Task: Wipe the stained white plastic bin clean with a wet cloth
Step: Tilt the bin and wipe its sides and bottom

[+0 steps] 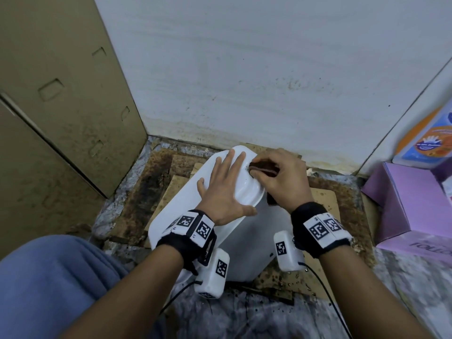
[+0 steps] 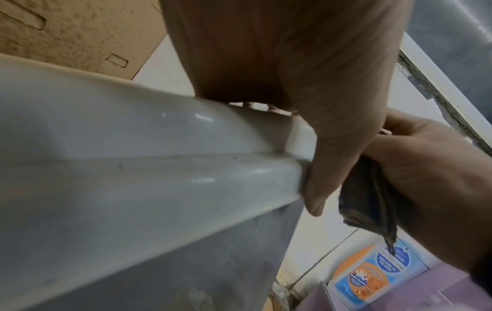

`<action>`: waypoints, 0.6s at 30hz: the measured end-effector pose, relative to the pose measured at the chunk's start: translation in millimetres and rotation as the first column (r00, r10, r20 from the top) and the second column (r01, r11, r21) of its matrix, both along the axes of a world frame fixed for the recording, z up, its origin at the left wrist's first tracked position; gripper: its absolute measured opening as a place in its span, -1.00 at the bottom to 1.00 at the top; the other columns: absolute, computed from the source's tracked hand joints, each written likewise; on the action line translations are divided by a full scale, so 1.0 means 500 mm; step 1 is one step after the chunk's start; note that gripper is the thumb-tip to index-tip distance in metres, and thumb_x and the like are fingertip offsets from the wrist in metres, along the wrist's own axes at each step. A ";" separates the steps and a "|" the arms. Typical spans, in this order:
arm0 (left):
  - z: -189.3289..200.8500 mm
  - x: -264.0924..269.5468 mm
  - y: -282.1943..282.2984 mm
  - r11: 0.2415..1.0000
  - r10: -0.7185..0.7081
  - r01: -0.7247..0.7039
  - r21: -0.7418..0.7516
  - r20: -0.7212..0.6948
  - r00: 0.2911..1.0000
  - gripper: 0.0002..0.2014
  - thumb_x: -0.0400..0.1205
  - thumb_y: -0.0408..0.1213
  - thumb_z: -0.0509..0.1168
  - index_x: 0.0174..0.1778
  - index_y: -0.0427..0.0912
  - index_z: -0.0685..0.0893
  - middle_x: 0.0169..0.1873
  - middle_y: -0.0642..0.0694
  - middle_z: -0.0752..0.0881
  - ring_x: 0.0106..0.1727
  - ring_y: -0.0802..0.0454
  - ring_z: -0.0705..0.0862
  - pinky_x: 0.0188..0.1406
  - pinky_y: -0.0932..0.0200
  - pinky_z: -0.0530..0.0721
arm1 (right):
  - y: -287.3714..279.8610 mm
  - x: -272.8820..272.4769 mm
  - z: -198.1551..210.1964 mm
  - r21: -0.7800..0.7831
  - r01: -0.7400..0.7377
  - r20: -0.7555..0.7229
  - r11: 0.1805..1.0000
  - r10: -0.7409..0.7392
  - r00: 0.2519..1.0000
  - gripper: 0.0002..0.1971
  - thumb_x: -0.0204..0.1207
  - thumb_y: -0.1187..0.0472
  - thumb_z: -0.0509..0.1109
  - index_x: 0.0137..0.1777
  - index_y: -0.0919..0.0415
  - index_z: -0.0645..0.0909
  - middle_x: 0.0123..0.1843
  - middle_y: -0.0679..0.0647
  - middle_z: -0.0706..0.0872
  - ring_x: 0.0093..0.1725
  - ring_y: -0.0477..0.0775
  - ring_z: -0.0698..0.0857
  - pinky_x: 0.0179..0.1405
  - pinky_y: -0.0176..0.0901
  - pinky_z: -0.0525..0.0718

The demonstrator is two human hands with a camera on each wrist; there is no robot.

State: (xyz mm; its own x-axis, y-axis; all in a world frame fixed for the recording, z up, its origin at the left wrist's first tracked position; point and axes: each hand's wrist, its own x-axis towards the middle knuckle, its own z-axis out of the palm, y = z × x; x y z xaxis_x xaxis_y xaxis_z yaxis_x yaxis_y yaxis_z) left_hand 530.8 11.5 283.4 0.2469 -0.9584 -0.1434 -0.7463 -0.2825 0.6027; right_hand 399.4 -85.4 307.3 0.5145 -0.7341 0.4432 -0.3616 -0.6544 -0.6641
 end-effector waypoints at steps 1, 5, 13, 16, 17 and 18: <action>-0.001 -0.002 0.000 1.000 0.000 0.000 -0.005 -0.002 1.000 0.24 0.35 0.12 0.58 0.65 0.40 -0.31 0.64 0.37 -0.42 0.70 0.16 -0.40 0.57 -0.48 -0.19 | 0.000 0.007 -0.001 -0.018 0.027 -0.007 0.999 -0.027 1.000 -0.78 0.30 0.26 0.62 -0.06 0.14 0.76 -0.12 -0.08 0.72 -0.07 -0.05 0.69 0.03 -0.34 0.59; -0.003 0.005 -0.005 1.000 0.016 -0.016 -0.010 0.000 1.000 0.24 0.34 0.14 0.57 0.65 0.40 -0.31 0.64 0.36 -0.41 0.70 0.15 -0.39 0.56 -0.49 -0.17 | 0.011 0.034 -0.011 0.002 0.147 0.042 0.989 -0.147 0.988 -0.85 0.35 0.24 0.59 -0.12 0.15 0.70 -0.14 -0.02 0.70 -0.14 -0.10 0.62 -0.08 -0.66 0.40; 0.001 0.006 -0.009 1.000 -0.005 0.005 -0.007 0.002 1.000 0.25 0.34 0.15 0.58 0.67 0.34 -0.27 0.66 0.33 -0.39 0.71 0.14 -0.36 0.55 -0.53 -0.15 | 0.017 0.051 0.027 0.365 0.172 0.390 0.915 -0.318 0.864 -0.97 0.58 0.15 0.36 -0.05 0.00 0.61 -0.03 -0.06 0.72 0.00 -0.07 0.71 0.05 0.02 0.71; 0.000 0.011 -0.010 1.000 0.014 -0.014 -0.015 -0.025 1.000 0.27 0.30 0.19 0.58 0.70 0.27 -0.25 0.67 0.33 -0.36 0.71 0.16 -0.34 0.56 -0.48 -0.13 | 0.036 0.045 -0.017 0.113 0.122 0.196 0.986 -0.143 0.970 -0.84 0.51 0.24 0.35 -0.03 0.05 0.74 0.03 -0.10 0.75 0.14 0.00 0.67 0.21 0.02 0.62; 0.000 0.015 -0.008 0.999 0.032 -0.032 -0.015 -0.051 0.998 0.29 0.30 0.18 0.58 0.70 0.24 -0.28 0.68 0.31 -0.33 0.71 0.18 -0.33 0.58 -0.46 -0.15 | 0.039 0.039 -0.031 0.071 0.124 0.187 0.990 -0.135 0.973 -0.84 0.49 0.25 0.37 -0.02 0.06 0.75 0.05 -0.10 0.74 0.16 0.01 0.66 0.22 0.04 0.61; 0.000 0.020 -0.006 0.998 0.054 -0.055 -0.010 -0.081 0.995 0.32 0.31 0.16 0.59 0.70 0.20 -0.33 0.69 0.28 -0.30 0.71 0.20 -0.33 0.60 -0.42 -0.18 | 0.041 0.032 -0.042 0.084 0.127 0.203 0.988 -0.142 0.969 -0.84 0.47 0.24 0.41 -0.01 0.05 0.76 0.05 -0.09 0.74 0.16 0.00 0.66 0.22 0.05 0.62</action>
State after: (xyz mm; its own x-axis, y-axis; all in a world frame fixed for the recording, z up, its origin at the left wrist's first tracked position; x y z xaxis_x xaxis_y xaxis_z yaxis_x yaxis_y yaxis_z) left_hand 540.8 8.6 283.5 0.2869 -0.9455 -0.1538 -0.6787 -0.3139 0.6639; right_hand 415.5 -65.1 286.1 0.3108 -0.8229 0.4756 -0.2920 -0.5588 -0.7762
